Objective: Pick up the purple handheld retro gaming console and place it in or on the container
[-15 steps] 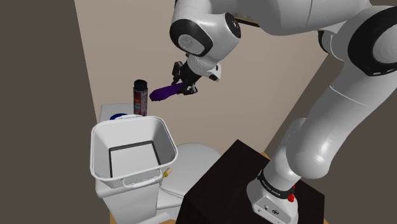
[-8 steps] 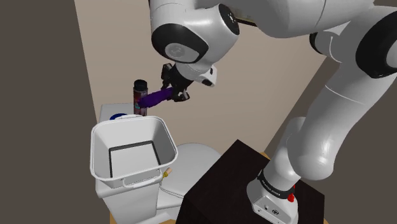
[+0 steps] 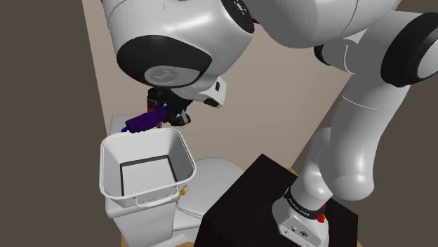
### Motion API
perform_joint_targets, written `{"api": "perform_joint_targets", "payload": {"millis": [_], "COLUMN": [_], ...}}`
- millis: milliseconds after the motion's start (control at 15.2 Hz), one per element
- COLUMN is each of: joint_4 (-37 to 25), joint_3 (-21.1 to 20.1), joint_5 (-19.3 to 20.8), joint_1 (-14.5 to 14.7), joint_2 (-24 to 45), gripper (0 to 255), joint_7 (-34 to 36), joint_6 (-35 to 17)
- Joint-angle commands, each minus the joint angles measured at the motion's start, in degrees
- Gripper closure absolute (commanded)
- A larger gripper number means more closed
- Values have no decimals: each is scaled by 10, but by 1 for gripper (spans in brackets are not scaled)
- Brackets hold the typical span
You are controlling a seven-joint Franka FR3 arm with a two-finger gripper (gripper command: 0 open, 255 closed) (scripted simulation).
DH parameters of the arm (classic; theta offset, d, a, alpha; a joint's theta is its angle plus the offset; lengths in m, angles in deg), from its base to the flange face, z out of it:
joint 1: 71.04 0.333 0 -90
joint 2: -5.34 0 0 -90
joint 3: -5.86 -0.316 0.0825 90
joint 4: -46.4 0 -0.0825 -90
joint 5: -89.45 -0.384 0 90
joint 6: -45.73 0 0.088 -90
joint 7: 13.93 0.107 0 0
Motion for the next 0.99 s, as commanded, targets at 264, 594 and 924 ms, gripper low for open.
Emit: {"api": "perform_joint_targets", "payload": {"millis": [264, 594, 924], "joint_4": [14, 47, 76], "joint_3": [-3, 2, 9], "joint_5": [30, 51, 76], "joint_1": [25, 34, 44], "joint_2": [26, 36, 48], "gripper": [255, 255, 255], "joint_7": [56, 95, 136], "joint_6": [6, 31, 55]}}
